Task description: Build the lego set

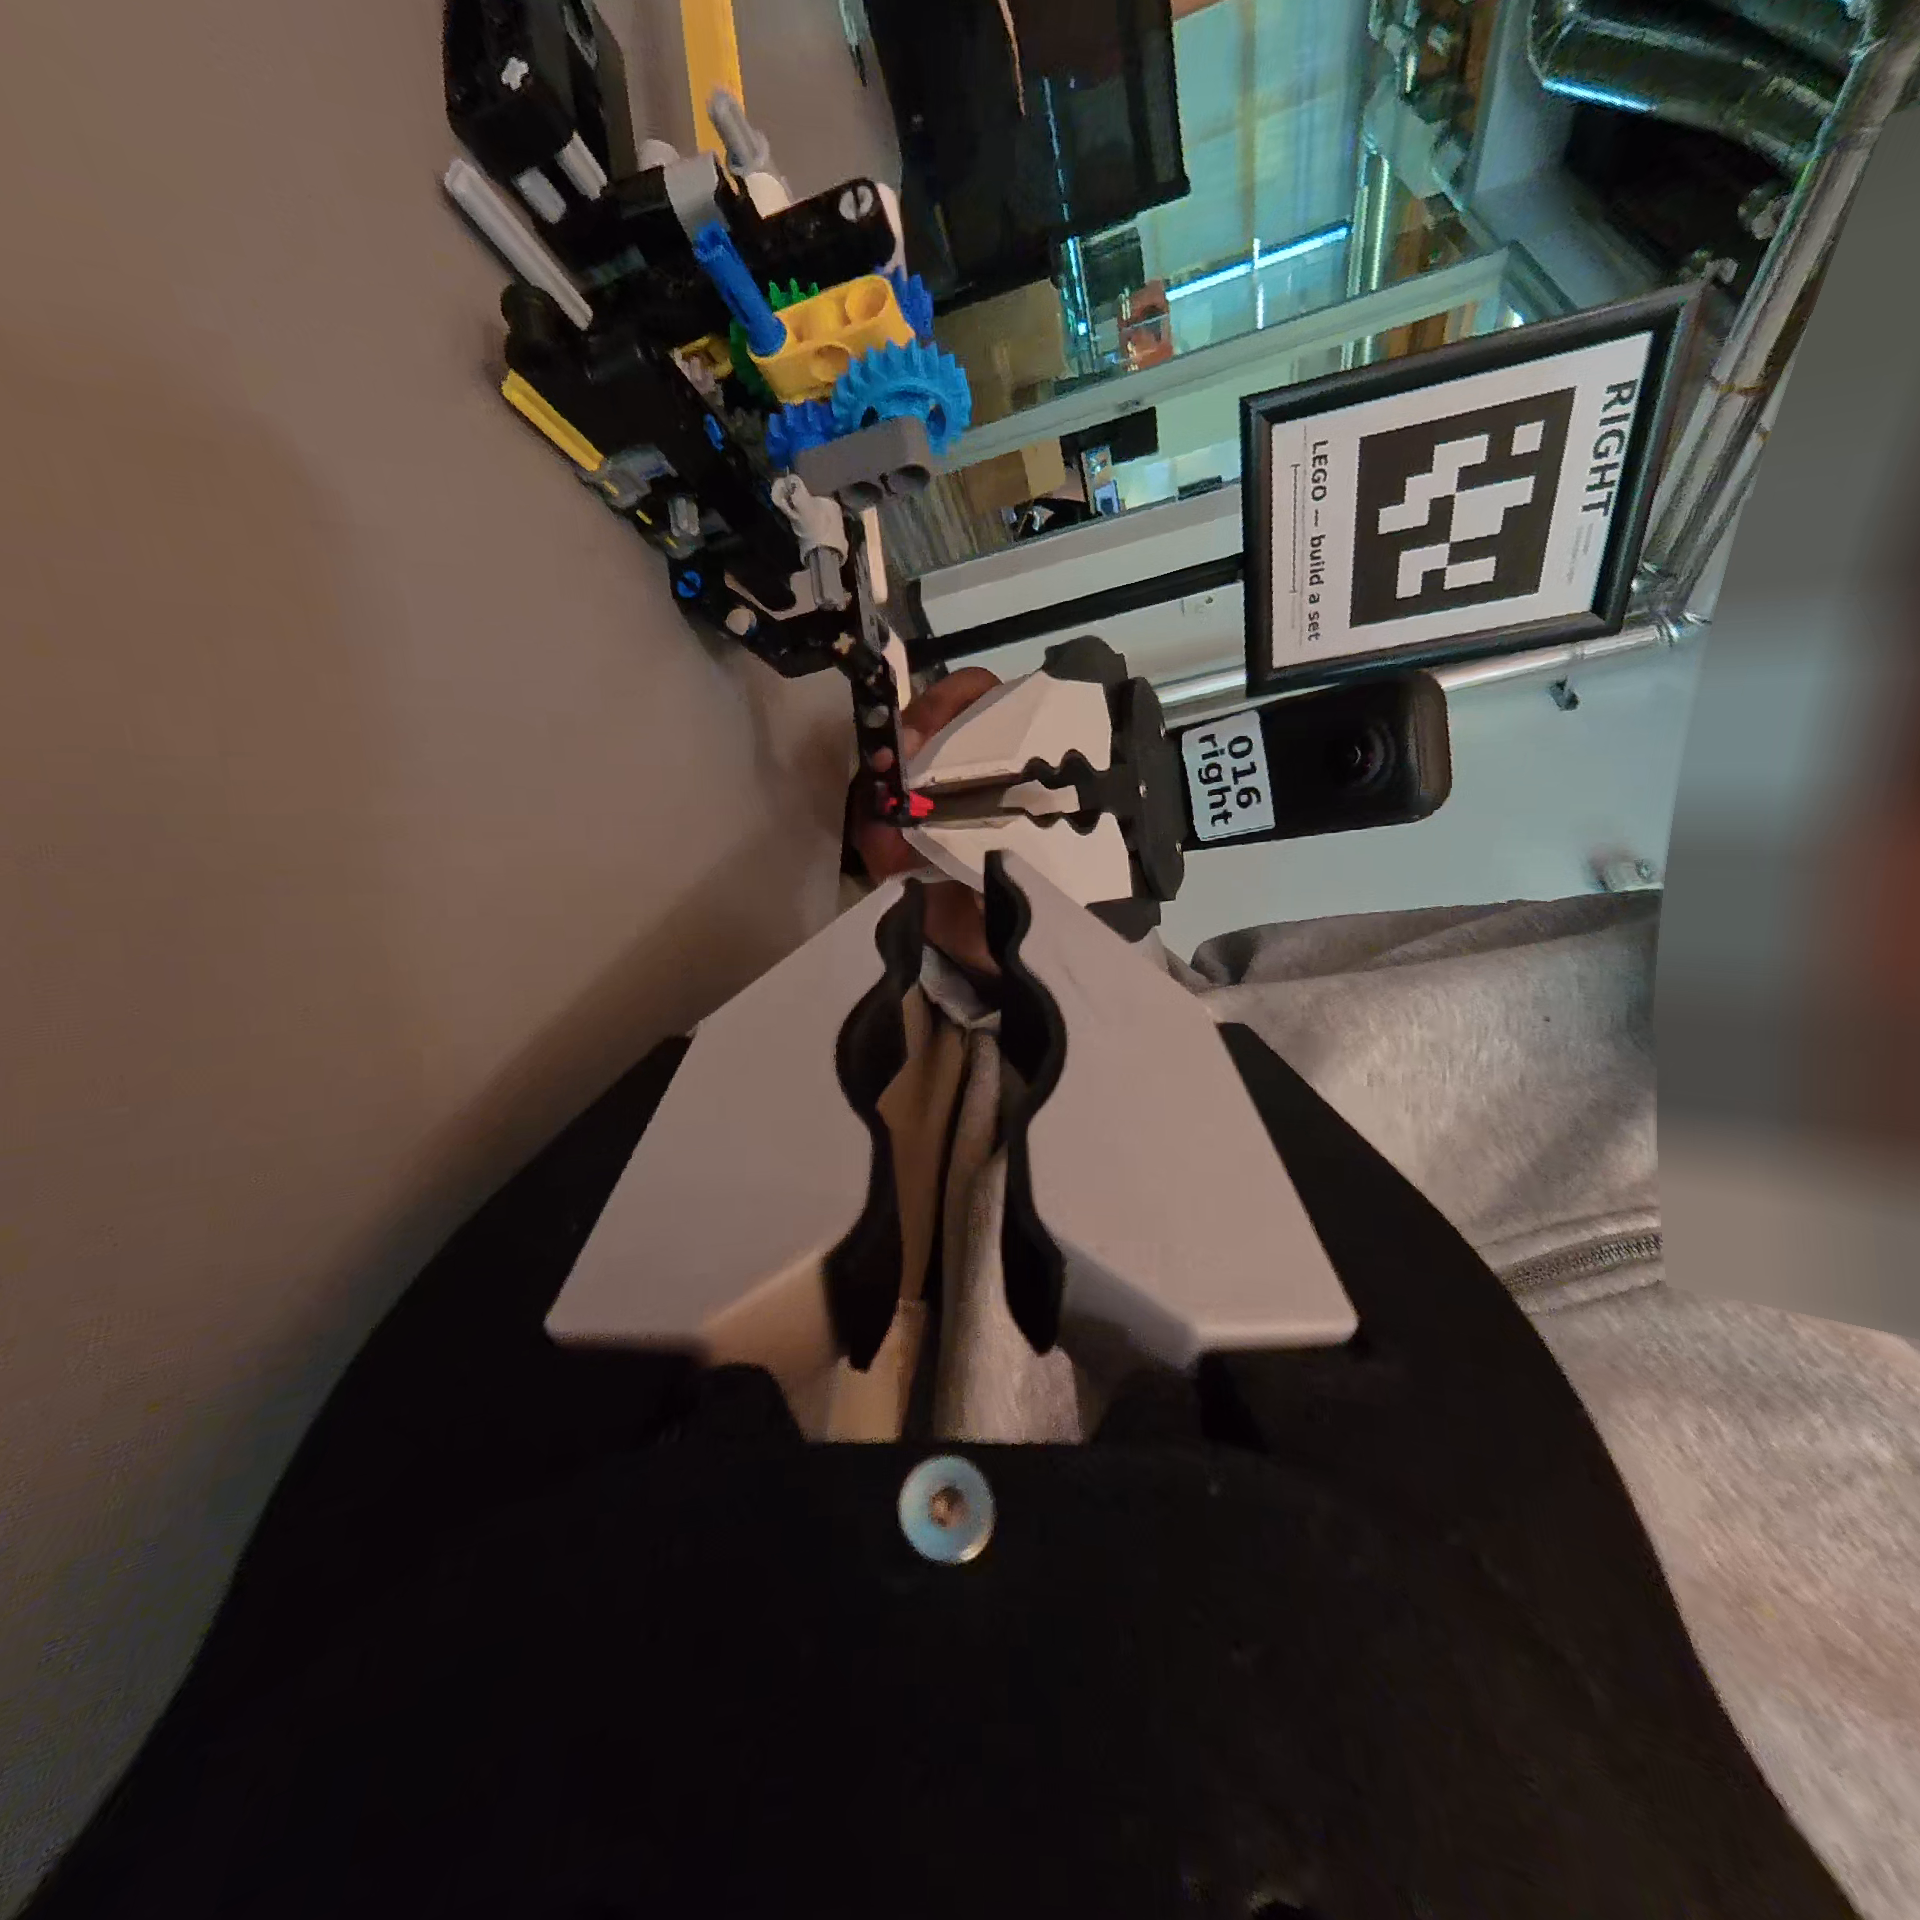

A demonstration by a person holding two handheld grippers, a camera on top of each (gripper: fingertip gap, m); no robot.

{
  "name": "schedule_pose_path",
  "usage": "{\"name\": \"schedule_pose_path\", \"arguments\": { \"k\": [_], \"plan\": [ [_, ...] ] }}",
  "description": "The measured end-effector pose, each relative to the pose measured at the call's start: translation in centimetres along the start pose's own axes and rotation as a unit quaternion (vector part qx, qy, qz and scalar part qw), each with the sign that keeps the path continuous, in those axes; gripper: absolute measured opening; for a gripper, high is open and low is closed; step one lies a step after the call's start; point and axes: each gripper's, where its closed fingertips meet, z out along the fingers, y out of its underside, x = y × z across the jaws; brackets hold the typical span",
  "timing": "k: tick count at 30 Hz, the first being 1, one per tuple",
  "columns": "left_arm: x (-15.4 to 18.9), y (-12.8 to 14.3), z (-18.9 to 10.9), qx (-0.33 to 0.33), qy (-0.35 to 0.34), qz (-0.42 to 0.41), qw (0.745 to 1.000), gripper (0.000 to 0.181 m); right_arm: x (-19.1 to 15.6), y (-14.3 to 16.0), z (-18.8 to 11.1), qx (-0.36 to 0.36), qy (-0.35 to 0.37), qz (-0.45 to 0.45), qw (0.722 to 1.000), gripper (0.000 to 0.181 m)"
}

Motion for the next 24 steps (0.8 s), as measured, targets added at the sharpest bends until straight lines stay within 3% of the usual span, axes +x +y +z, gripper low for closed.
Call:
{"name": "schedule_pose_path", "arguments": {
  "k": [4, 8, 17, 24],
  "plan": [
    [-0.6, -1.1, -0.9, 0.034, -0.046, 0.027, 0.998, 0.024, -0.1, -0.1, 0.0, 0.004, 0.003, -0.003, 1.000, 0.002],
    [-1.2, -1.4, -0.4, 0.016, -0.079, 0.048, 0.996, 0.039, -0.2, -0.1, 0.1, 0.001, 0.006, -0.008, 1.000, 0.002],
    [-1.5, -1.5, 0.5, -0.009, -0.060, 0.015, 0.998, 0.015, -0.2, -0.1, 0.1, 0.000, 0.008, -0.009, 1.000, 0.002],
    [-1.1, -1.4, 0.1, -0.015, -0.027, -0.015, 0.999, 0.020, -0.2, -0.2, 0.1, 0.002, 0.007, -0.010, 1.000, 0.002]
  ]
}}
